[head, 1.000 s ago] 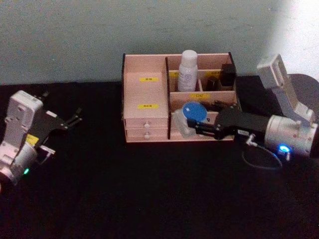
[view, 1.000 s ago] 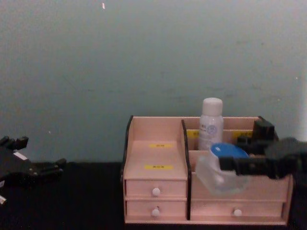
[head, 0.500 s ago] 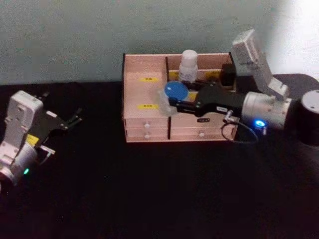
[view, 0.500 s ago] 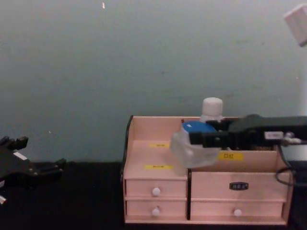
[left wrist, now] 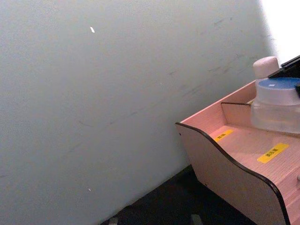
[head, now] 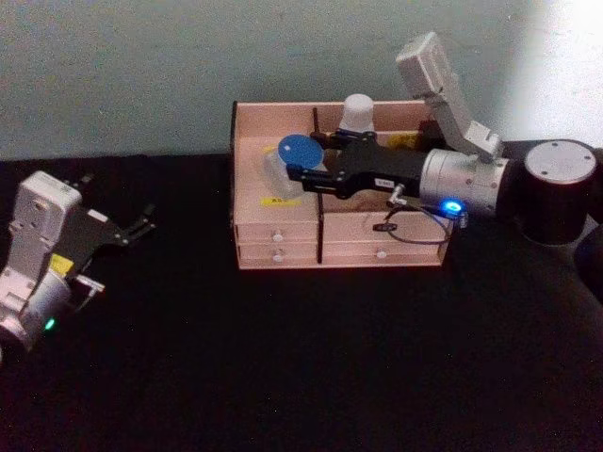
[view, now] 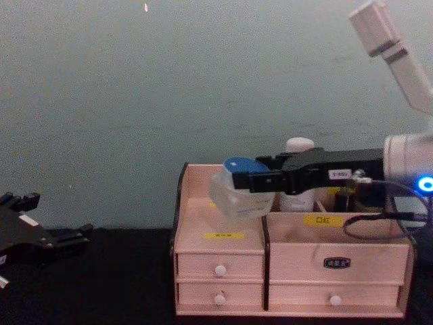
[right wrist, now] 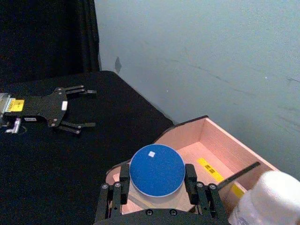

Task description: Pick up the facial cleanser and watermelon frost from the table and place them into the tiered storage box.

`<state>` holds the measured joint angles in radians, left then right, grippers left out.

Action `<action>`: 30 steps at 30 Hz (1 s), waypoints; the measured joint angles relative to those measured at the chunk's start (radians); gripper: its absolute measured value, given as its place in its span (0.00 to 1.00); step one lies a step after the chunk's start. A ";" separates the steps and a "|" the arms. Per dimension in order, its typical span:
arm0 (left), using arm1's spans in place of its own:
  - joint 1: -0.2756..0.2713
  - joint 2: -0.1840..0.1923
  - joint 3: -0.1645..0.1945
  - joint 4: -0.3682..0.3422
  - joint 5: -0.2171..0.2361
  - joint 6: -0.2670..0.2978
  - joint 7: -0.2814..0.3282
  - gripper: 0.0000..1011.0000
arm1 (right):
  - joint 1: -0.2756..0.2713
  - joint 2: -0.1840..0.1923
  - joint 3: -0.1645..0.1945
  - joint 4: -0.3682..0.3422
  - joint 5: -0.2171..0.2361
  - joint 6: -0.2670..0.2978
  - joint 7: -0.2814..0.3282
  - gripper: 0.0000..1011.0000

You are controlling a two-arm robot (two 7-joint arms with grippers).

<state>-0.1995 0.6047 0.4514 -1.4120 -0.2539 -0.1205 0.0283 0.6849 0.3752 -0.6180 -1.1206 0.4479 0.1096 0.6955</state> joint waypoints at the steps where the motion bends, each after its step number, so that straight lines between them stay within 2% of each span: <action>1: 0.000 0.000 0.000 0.000 0.000 0.000 0.000 0.99 | 0.006 -0.006 -0.002 0.011 -0.002 -0.002 0.002 0.70; 13: 0.000 0.000 0.000 0.000 0.000 0.000 0.000 0.99 | 0.072 -0.079 -0.025 0.148 -0.031 -0.022 0.022 0.70; 30: 0.000 0.000 0.000 0.000 0.000 0.000 0.000 0.99 | 0.110 -0.129 -0.020 0.252 -0.062 -0.023 0.026 0.70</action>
<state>-0.1996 0.6047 0.4514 -1.4120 -0.2539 -0.1205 0.0283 0.7948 0.2462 -0.6382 -0.8684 0.3863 0.0870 0.7218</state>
